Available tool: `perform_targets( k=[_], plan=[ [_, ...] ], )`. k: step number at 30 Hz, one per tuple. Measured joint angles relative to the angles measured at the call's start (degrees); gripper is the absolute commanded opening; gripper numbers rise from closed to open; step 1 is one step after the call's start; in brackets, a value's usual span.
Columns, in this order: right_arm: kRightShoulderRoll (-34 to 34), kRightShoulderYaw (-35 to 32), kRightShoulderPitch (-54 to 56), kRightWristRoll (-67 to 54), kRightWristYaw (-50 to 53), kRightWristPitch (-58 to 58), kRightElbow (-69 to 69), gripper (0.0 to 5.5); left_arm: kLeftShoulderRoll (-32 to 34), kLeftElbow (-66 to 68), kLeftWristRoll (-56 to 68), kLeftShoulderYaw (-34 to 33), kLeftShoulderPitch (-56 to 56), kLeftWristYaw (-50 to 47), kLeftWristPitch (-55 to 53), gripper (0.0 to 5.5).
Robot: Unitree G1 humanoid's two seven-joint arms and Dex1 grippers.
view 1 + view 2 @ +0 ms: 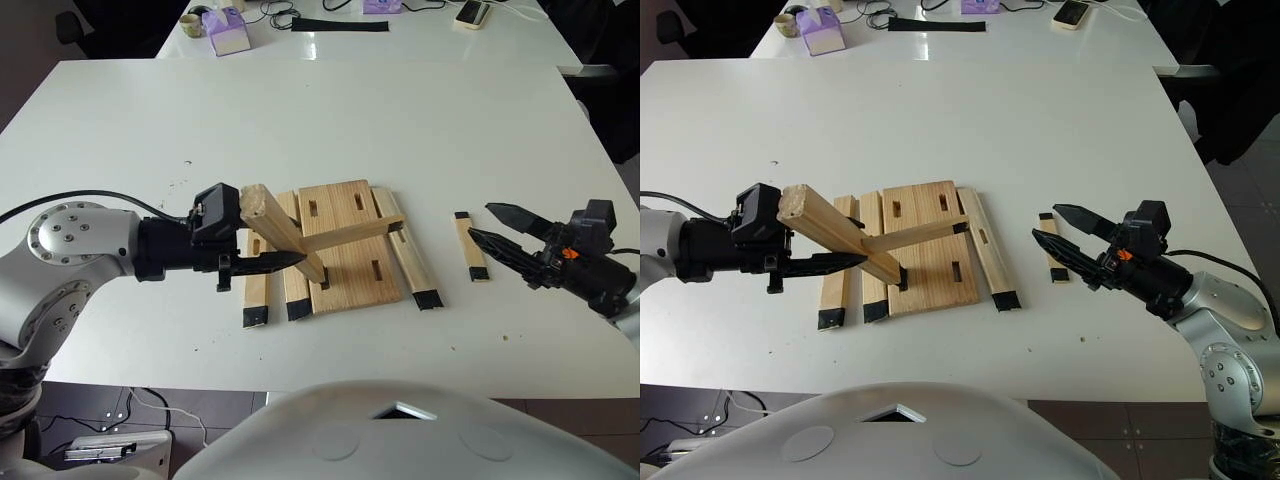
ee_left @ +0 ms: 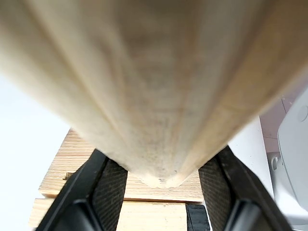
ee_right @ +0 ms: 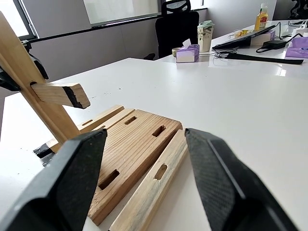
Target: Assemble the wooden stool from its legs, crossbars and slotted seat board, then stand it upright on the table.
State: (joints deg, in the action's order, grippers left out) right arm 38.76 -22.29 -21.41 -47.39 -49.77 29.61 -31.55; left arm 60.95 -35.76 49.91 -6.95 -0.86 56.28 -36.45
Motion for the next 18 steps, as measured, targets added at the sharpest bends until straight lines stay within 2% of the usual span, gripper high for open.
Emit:
perform_targets(
  k=[9,18],
  plan=[
    [-0.44,0.15,-0.28,0.57,-0.01,-0.60,0.09,2.99,0.00,0.22,3.78,-3.71,-3.79,2.78,-2.83,2.06],
    [-0.45,0.55,-0.13,0.67,-0.10,-0.67,0.19,2.99,-0.70,-0.01,0.93,-4.52,0.72,5.64,-1.04,2.06]
  ],
)
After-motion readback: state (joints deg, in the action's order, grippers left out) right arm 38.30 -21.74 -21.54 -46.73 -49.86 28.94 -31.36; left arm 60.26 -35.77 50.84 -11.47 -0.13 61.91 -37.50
